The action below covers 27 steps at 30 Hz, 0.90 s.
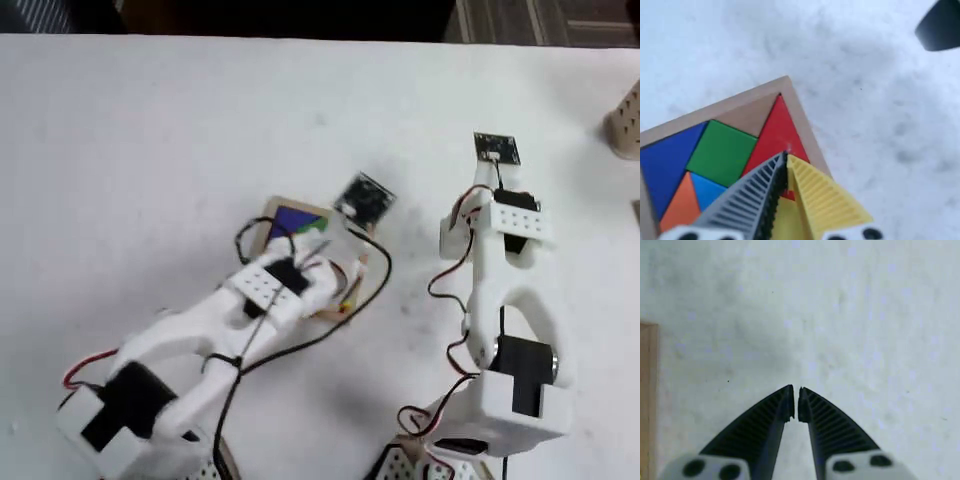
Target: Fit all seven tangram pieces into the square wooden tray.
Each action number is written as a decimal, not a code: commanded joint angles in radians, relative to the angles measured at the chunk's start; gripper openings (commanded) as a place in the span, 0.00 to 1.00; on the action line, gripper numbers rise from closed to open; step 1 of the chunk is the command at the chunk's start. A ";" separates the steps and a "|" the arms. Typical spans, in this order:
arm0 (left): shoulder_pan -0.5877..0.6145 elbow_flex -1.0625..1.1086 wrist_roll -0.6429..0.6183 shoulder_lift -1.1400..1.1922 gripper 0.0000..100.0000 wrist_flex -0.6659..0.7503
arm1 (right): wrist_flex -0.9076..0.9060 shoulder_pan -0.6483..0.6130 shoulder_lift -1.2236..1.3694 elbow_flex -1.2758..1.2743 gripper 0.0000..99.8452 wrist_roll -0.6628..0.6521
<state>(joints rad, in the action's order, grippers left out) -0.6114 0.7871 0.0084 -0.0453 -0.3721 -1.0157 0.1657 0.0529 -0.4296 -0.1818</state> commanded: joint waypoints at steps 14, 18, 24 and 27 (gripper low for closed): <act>0.008 -0.129 -0.012 0.088 0.02 -0.336 | -0.002 0.013 -0.045 0.040 0.02 -0.012; 0.061 -0.137 -0.012 0.088 0.02 -0.342 | 0.008 0.013 -0.047 0.021 0.02 -0.012; 0.117 -0.127 -0.012 0.002 0.02 -0.344 | 0.013 0.005 -0.047 0.020 0.02 -0.012; 0.166 -0.081 -0.012 -0.120 0.02 -0.351 | 0.010 -0.008 -0.047 0.018 0.02 -0.012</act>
<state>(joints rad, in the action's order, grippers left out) -0.4964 0.6859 0.0069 -0.0330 -0.7050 -1.0157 0.1703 0.0529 -0.4281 -0.1818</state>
